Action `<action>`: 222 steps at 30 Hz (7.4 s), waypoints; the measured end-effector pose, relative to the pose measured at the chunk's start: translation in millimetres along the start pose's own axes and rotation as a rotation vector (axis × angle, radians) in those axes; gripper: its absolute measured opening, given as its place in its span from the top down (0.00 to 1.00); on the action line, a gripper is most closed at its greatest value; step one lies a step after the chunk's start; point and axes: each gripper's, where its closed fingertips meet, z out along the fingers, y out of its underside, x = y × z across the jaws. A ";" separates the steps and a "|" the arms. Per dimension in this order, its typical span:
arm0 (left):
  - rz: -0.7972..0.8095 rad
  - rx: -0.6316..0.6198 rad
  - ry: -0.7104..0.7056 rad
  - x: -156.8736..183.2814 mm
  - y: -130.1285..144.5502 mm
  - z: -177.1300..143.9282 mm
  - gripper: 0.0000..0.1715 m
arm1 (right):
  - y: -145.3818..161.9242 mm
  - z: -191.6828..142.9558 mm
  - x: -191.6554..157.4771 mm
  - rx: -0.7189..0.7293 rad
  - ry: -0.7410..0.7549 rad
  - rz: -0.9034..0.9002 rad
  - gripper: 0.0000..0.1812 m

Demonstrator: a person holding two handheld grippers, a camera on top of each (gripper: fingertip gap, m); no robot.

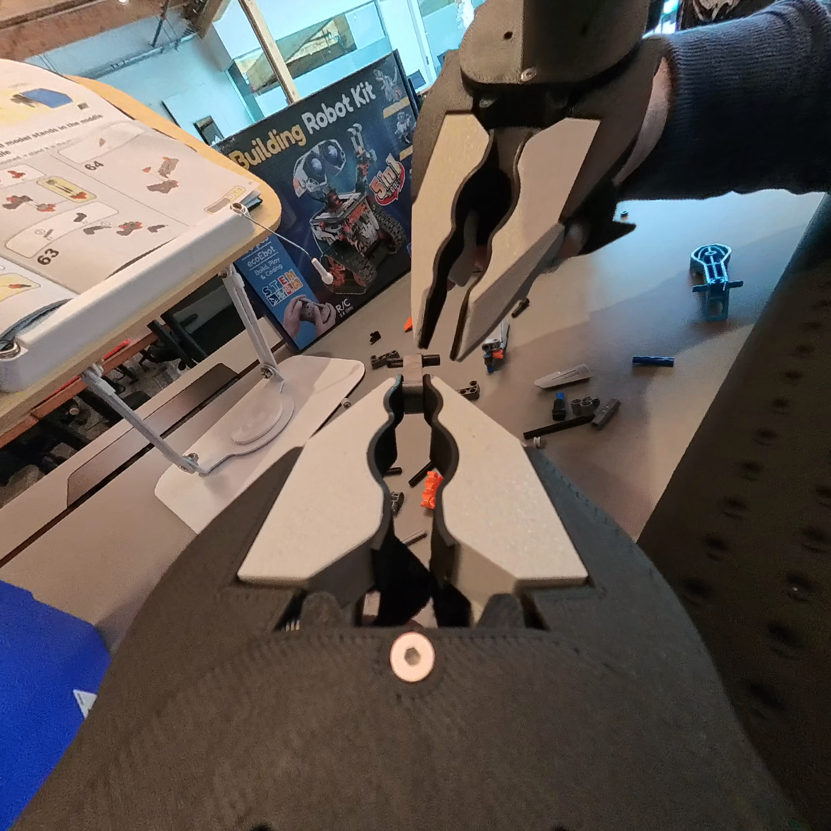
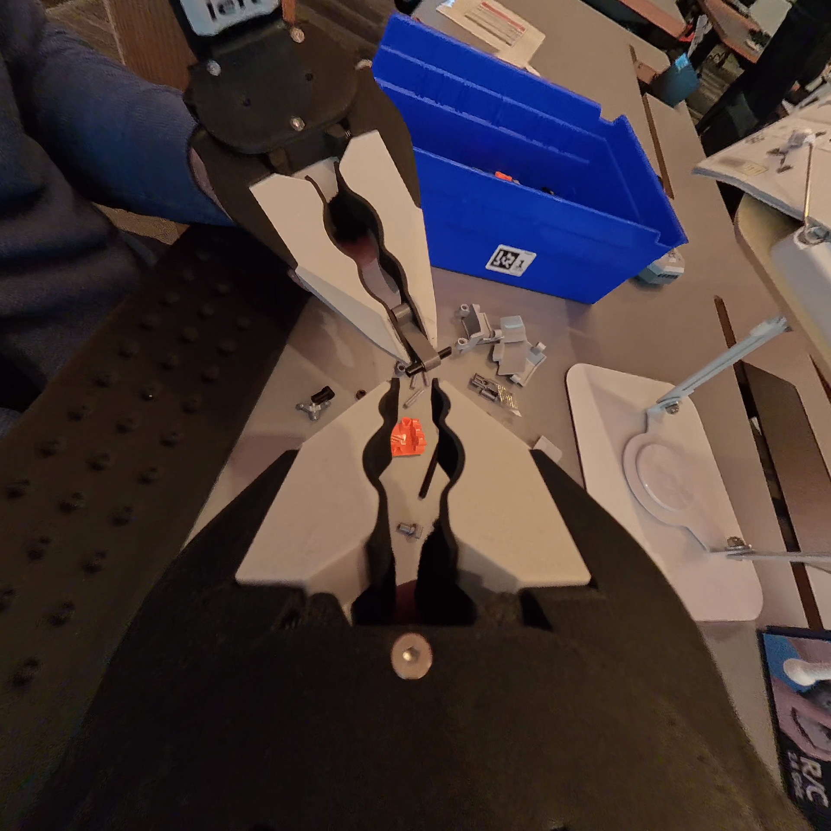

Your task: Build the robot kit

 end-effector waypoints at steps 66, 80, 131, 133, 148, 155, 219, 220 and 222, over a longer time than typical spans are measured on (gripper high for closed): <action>-0.003 -0.237 -0.037 -2.0 46.2 -8.0 0.97 | 114.6 -20.6 -64.4 -0.431 -0.144 0.257 0.91; -0.008 -0.240 -0.021 -0.3 47.1 -6.7 0.97 | 115.2 -14.1 -66.6 -0.419 -0.158 0.248 0.96; -0.549 -0.185 0.374 27.8 24.8 30.9 0.97 | 47.7 -12.1 -1.0 -0.220 0.440 -0.399 0.97; -0.560 -0.188 0.384 28.7 25.2 31.6 0.97 | 48.3 -12.4 -0.5 -0.221 0.443 -0.403 0.97; -0.612 -0.222 0.417 31.7 29.7 36.3 0.97 | 50.3 -9.5 -1.7 -0.267 0.482 -0.550 0.97; -0.665 -0.227 0.420 29.6 31.7 37.3 0.97 | 50.7 -8.0 1.1 -0.346 0.574 -0.689 0.97; -0.465 -0.201 0.455 43.3 22.2 30.9 0.84 | 64.8 -17.9 -24.1 -0.284 0.132 -0.190 0.97; -0.399 -0.211 0.443 45.7 23.9 28.9 0.84 | 68.9 -17.2 -32.2 -0.298 0.057 -0.131 0.97; -0.299 -0.242 0.450 53.7 28.3 24.9 0.86 | 71.0 -14.4 -41.9 -0.301 -0.040 -0.053 0.97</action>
